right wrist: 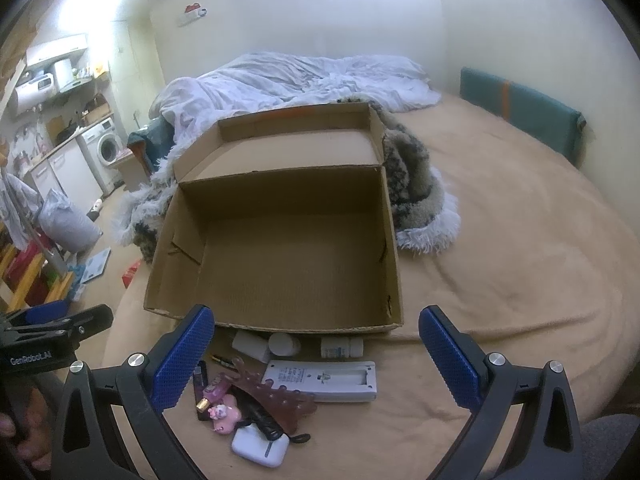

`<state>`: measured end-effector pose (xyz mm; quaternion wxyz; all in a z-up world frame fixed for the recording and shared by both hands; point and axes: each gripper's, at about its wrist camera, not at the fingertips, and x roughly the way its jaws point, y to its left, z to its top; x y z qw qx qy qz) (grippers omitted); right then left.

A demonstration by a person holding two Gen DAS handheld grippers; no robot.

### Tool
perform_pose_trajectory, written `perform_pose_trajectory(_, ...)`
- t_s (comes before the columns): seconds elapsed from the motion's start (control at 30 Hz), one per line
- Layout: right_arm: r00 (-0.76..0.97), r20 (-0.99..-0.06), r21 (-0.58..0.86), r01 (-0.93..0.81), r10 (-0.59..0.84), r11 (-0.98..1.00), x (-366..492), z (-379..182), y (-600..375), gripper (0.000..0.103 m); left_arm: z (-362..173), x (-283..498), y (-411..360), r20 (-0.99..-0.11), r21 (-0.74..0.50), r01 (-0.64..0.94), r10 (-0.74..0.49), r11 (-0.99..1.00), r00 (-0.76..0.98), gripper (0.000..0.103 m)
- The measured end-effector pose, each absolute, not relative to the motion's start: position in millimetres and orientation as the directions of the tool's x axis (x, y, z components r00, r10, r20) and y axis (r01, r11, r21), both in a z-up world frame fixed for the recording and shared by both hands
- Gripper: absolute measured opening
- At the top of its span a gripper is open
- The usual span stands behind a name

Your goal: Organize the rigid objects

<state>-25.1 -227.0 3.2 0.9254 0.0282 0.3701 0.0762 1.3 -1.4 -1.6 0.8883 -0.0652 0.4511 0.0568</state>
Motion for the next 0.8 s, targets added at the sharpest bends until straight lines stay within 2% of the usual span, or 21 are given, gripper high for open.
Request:
perform_pose_trajectory(0.67, 0.666, -0.711, 0.167, -0.152, 0.225, 0.974, -21, -1, -227, 0.103, -17, 10, -1, -0.864, -0.061, -0.160, 0.028, 0.985, 0.502, 0.102)
perform_pose_trajectory(0.7, 0.664, -0.710, 0.176, -0.152, 0.232, 0.973, -21, 0, -228, 0.103, -19, 11, 0, -0.878, -0.078, -0.166, 0.012, 0.983, 0.479, 0.101)
perform_pose_trajectory(0.77, 0.664, -0.709, 0.185, -0.150, 0.237, 0.971, -22, 1, -230, 0.103, -21, 9, 2, -0.893, -0.097, -0.183, -0.005, 0.978, 0.449, 0.086)
perform_pose_trajectory(0.8, 0.665, -0.708, 0.185, -0.148, 0.237, 0.971, -22, 2, -231, 0.103, -24, 9, 3, -0.905, -0.102, -0.201, -0.007, 0.974, 0.426, 0.085)
